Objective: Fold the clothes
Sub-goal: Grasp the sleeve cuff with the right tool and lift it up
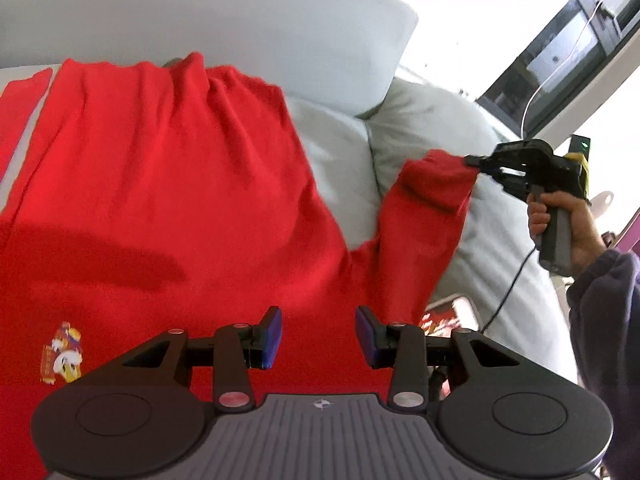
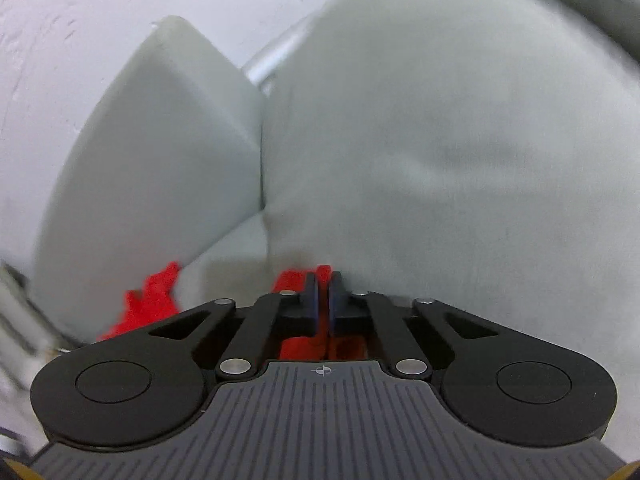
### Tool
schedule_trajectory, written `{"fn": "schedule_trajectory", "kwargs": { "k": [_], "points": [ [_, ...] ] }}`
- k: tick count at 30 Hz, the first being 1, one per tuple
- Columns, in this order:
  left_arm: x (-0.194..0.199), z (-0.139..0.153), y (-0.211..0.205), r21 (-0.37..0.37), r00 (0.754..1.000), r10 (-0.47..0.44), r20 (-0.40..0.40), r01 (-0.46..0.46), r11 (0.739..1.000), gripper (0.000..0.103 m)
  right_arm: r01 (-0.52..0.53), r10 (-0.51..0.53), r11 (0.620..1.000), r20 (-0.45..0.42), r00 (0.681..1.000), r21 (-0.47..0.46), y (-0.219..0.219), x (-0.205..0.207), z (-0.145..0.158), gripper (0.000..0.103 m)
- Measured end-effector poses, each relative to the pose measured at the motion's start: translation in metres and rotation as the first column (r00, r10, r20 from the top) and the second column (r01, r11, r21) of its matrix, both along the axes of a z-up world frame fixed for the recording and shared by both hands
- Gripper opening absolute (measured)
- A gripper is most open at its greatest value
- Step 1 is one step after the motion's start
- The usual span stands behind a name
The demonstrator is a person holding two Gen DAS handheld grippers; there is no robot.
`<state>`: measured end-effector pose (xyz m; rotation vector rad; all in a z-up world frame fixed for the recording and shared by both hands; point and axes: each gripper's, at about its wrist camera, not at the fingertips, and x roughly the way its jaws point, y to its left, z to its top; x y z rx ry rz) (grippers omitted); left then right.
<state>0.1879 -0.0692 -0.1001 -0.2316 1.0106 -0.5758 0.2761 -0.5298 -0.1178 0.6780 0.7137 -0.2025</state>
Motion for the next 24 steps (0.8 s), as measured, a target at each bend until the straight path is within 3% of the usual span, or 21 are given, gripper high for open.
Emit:
{"fn": "schedule_trajectory", "kwargs": {
  "k": [5,8,11,16,20,22,23,24],
  "points": [
    [0.011,0.013,-0.003,-0.113,1.000,0.021,0.015,-0.019,0.993,0.038,0.117,-0.076,0.961,0.168,0.983,-0.250,0.000,-0.004,0.044,0.003],
    [0.019,0.015,-0.011,-0.199,1.000,0.010,-0.013,-0.012,0.980,0.038,0.177,-0.110,0.931,0.214,0.971,-0.321,-0.017,0.002,0.063,0.003],
    [0.023,0.006,-0.024,-0.255,0.998,-0.026,-0.062,0.009,0.967,0.038,0.229,-0.158,0.895,0.209,0.965,-0.382,-0.033,0.012,0.064,0.003],
    [0.020,-0.010,-0.047,-0.236,0.988,-0.106,-0.110,0.078,0.969,0.038,0.260,-0.204,0.834,0.167,0.965,-0.486,-0.046,0.027,0.046,0.003],
    [0.005,-0.027,-0.065,-0.201,0.955,-0.243,-0.171,0.208,0.957,0.039,0.186,-0.223,0.826,-0.005,0.975,-0.532,-0.055,0.037,0.025,0.005],
    [-0.007,-0.029,-0.070,-0.168,0.945,-0.279,-0.168,0.252,0.953,0.039,0.196,-0.263,0.828,-0.056,0.963,-0.526,-0.062,0.037,0.023,0.023],
    [-0.011,-0.029,-0.068,-0.159,0.943,-0.287,-0.166,0.262,0.952,0.039,0.217,-0.292,0.827,-0.067,0.954,-0.519,-0.064,0.031,0.024,0.045],
    [-0.016,-0.030,-0.067,-0.150,0.941,-0.296,-0.163,0.273,0.950,0.039,0.240,-0.319,0.823,-0.069,0.945,-0.514,-0.066,0.024,0.027,0.060]
  ]
}}
